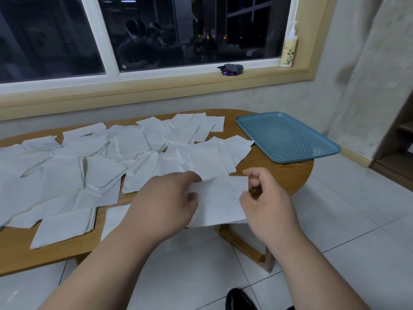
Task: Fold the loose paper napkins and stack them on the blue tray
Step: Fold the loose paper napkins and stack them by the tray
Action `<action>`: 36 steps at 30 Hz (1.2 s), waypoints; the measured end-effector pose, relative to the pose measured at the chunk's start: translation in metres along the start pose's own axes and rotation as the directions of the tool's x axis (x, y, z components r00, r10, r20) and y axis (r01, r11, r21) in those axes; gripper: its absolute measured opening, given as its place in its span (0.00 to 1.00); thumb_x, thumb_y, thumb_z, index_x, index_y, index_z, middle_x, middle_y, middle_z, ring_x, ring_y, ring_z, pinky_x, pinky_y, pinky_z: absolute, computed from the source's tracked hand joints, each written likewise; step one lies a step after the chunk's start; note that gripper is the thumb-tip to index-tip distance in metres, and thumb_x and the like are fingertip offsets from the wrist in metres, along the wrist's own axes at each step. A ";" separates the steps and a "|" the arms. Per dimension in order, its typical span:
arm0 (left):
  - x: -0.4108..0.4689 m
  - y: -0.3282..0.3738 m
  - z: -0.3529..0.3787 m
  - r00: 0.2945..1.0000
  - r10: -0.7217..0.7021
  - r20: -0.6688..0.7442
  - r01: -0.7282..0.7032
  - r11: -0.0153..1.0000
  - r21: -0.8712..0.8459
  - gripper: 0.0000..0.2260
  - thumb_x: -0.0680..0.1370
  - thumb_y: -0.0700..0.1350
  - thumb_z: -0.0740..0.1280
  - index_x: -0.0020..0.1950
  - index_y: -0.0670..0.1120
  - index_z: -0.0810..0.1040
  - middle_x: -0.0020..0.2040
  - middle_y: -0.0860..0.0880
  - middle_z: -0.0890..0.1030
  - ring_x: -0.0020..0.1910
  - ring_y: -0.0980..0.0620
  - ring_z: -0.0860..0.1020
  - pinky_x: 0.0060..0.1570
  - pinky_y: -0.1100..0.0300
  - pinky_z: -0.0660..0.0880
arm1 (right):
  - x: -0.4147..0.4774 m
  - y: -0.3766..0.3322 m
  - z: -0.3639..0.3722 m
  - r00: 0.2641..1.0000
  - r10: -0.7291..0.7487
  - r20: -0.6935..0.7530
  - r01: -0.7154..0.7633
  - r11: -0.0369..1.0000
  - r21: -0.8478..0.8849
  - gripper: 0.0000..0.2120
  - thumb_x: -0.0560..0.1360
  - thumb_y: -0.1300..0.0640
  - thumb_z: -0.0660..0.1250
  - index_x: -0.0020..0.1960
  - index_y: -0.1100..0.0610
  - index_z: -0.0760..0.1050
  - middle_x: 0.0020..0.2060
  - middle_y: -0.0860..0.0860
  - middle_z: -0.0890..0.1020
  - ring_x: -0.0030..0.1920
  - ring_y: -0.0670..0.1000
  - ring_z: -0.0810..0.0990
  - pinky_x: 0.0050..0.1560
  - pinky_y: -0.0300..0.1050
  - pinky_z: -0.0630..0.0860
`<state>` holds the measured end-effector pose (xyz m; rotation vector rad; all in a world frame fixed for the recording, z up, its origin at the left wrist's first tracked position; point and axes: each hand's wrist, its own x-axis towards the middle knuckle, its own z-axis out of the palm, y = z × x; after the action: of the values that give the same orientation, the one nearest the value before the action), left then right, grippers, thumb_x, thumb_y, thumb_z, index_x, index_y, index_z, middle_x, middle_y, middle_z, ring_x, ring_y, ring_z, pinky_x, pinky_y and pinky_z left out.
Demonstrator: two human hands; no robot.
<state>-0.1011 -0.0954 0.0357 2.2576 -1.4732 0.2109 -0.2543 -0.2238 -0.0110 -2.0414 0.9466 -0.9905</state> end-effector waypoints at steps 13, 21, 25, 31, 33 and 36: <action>0.002 -0.017 0.038 0.998 0.041 -0.038 -0.034 0.984 0.172 0.18 0.68 0.46 0.72 0.57 0.56 0.81 0.49 0.53 0.78 0.49 0.46 0.75 0.45 0.53 0.66 | -0.027 0.023 0.004 0.921 -0.204 0.333 0.306 0.907 -0.291 0.27 0.68 0.32 0.59 0.62 0.42 0.78 0.66 0.37 0.70 0.74 0.40 0.58 0.78 0.53 0.40; -0.028 -0.018 0.028 0.954 0.273 0.124 -0.279 0.960 0.036 0.19 0.71 0.67 0.63 0.54 0.59 0.80 0.55 0.63 0.77 0.59 0.59 0.72 0.59 0.57 0.58 | -0.027 0.026 0.003 0.912 -0.224 0.345 0.346 0.870 -0.350 0.21 0.71 0.47 0.65 0.63 0.45 0.76 0.69 0.39 0.71 0.75 0.42 0.59 0.79 0.53 0.40; -0.028 -0.016 0.031 0.956 0.282 0.085 -0.287 0.957 0.050 0.08 0.72 0.57 0.67 0.48 0.58 0.81 0.48 0.61 0.80 0.52 0.58 0.77 0.57 0.55 0.62 | -0.029 0.025 -0.001 0.949 -0.205 0.241 0.255 0.946 -0.199 0.09 0.71 0.56 0.61 0.46 0.46 0.78 0.56 0.35 0.78 0.68 0.38 0.69 0.78 0.46 0.48; -0.032 -0.009 0.008 0.992 0.107 -0.064 -0.117 0.977 -0.181 0.04 0.77 0.52 0.64 0.44 0.57 0.77 0.37 0.59 0.79 0.45 0.61 0.74 0.50 0.71 0.64 | -0.037 -0.001 -0.016 0.990 -0.107 0.088 0.096 0.988 0.120 0.11 0.76 0.63 0.68 0.42 0.48 0.81 0.41 0.40 0.81 0.45 0.41 0.78 0.42 0.29 0.72; -0.037 -0.009 -0.005 0.997 0.015 -0.073 -0.037 0.945 -0.325 0.03 0.77 0.50 0.66 0.44 0.56 0.77 0.40 0.60 0.80 0.41 0.63 0.74 0.40 0.72 0.66 | -0.036 -0.015 -0.018 0.994 -0.072 0.085 0.049 0.966 0.252 0.11 0.76 0.65 0.68 0.41 0.50 0.81 0.36 0.43 0.82 0.38 0.41 0.79 0.35 0.31 0.72; -0.045 -0.017 -0.023 0.983 -0.133 -0.126 0.058 0.879 -0.474 0.03 0.76 0.50 0.68 0.46 0.58 0.75 0.40 0.61 0.80 0.32 0.58 0.76 0.33 0.68 0.68 | -0.030 -0.037 -0.005 0.991 -0.017 0.134 -0.038 0.915 0.402 0.11 0.78 0.65 0.67 0.43 0.52 0.83 0.39 0.47 0.86 0.43 0.48 0.84 0.44 0.48 0.82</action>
<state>-0.1020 -0.0425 0.0355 1.8669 -1.1738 -0.0060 -0.2601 -0.1815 0.0104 -1.7256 0.6182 -0.9393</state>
